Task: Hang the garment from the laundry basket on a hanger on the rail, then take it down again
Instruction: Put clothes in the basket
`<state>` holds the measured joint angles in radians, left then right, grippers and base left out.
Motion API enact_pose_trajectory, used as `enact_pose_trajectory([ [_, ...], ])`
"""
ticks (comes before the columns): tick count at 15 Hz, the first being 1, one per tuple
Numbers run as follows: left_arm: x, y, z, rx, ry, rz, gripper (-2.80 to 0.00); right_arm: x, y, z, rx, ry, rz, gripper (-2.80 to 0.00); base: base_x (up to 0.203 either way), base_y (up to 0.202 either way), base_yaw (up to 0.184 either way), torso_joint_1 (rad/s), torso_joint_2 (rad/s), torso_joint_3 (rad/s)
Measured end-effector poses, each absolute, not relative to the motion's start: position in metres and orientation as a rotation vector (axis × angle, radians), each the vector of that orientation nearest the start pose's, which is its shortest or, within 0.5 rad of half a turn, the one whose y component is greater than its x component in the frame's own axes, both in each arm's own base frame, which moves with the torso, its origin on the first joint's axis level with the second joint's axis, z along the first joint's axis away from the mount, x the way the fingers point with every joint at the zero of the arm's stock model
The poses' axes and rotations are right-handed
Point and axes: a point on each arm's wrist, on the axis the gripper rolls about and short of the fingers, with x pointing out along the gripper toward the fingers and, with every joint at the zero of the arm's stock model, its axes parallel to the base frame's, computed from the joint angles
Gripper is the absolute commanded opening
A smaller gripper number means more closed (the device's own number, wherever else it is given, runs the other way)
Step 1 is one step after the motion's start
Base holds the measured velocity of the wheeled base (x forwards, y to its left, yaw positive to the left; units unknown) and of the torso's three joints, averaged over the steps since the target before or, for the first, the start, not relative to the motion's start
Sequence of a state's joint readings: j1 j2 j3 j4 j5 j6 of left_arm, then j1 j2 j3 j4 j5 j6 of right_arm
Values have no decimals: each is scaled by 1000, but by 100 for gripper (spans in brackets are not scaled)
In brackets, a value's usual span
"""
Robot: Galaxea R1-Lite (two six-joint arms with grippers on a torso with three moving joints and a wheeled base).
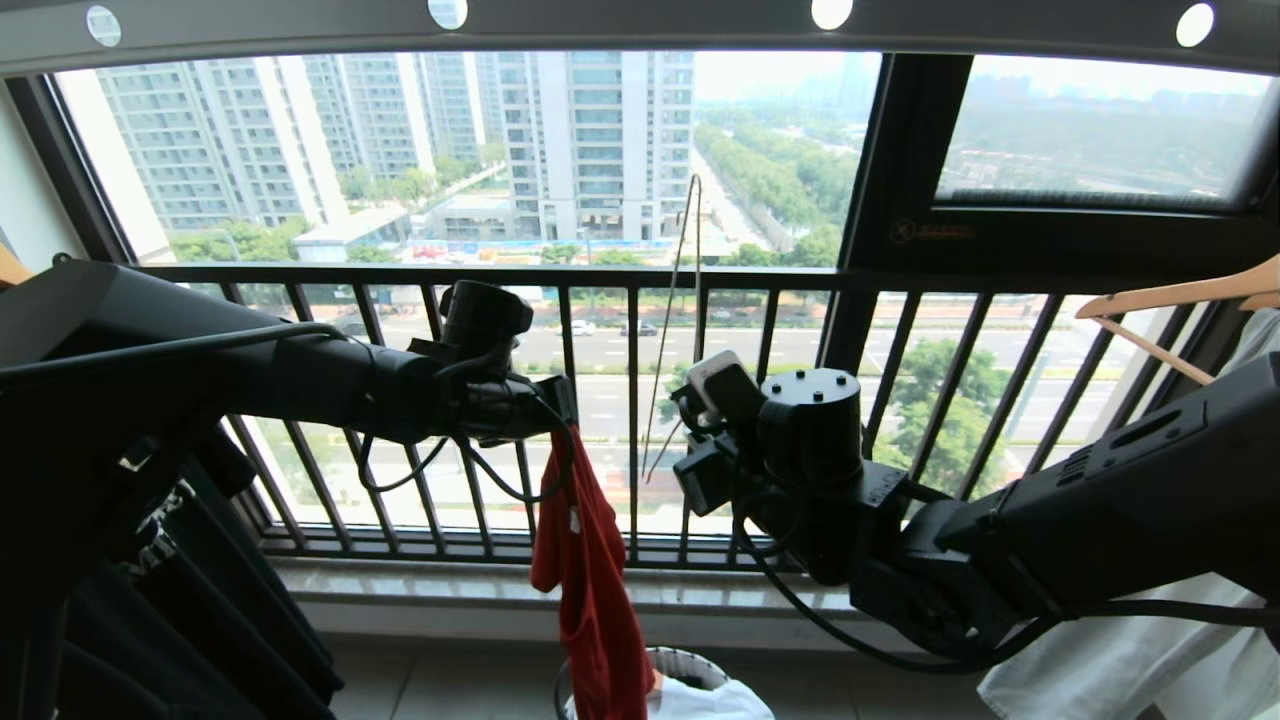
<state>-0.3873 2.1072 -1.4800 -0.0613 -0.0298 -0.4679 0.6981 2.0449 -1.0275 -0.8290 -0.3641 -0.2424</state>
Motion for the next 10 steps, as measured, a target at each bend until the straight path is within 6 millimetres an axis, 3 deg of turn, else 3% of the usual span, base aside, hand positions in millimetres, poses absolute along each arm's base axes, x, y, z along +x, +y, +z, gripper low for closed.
enact_pose_trajectory([
  [7, 389, -194, 125, -313, 682, -316, -280, 320, 228, 139, -400, 120, 298, -280, 0, 0, 0, 0, 0, 0],
  [10, 390, -199, 108, -284, 718, -318, -280, 325, 220, 139, -412, 122, 274, -280, 0, 0, 0, 0, 0, 0],
])
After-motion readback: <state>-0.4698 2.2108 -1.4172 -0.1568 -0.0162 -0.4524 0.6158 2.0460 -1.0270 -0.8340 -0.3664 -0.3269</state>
